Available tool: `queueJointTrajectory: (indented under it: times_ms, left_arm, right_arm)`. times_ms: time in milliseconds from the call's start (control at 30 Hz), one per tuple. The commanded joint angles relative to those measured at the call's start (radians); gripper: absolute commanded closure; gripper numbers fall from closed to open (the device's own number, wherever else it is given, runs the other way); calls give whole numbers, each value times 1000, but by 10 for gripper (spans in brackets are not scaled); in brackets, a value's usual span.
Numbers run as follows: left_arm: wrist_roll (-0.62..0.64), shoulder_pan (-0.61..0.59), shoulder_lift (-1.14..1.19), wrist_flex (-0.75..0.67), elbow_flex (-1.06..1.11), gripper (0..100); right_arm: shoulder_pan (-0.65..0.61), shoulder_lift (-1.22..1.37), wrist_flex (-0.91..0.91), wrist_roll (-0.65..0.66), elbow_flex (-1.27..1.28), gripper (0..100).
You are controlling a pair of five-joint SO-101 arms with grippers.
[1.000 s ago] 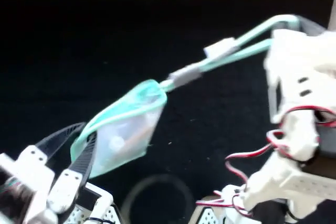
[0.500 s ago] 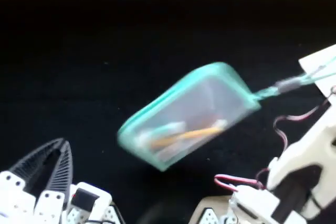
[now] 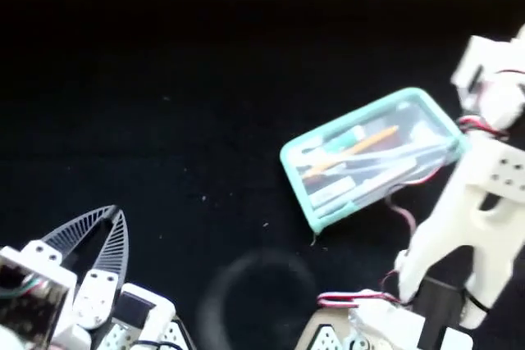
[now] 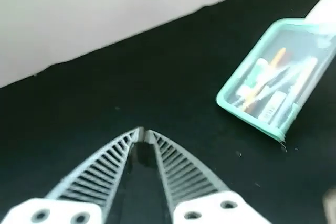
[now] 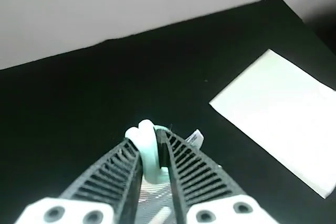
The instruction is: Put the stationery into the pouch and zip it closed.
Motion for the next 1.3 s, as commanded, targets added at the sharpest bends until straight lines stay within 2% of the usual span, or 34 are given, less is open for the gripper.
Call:
queueJointTrajectory:
  times_ms: [0, 67, 133, 233, 367, 433, 600, 733, 833, 967, 1267]
  left_arm:
    - [-11, -15, 5, -6, 35, 994]
    - [-11, -15, 5, -6, 64, 994]
    - [-11, -15, 5, -6, 99, 994]
    - [-11, -16, 5, -6, 182, 994]
    - [-9, -16, 5, -61, 321, 994]
    - [28, -33, 5, -127, 380, 994]
    - [98, -171, 5, -288, 458, 993]
    - [98, -211, 5, -304, 463, 993]
    - [98, -216, 5, -298, 463, 993]
    - [98, -220, 5, -296, 461, 993]
    - [95, -401, 5, -304, 456, 992]
  right_arm:
    - [-252, -77, -21, 2, -101, 990]
    - [-395, -113, -19, -21, -151, 990]
    - [-532, -136, -1, -107, -171, 990]
    - [-730, -131, 90, -169, -154, 990]
    - [-897, -111, 176, -173, -39, 990]
    - [-934, -108, 180, -173, 81, 990]
    - [-951, -116, 180, -173, 441, 989]
    - [-1093, -116, 133, -166, 595, 964]
    - [-1202, -114, 94, -166, 624, 861]
    - [-1260, -116, 84, -166, 613, 725]
    - [-1279, -174, 88, -170, 312, 717]
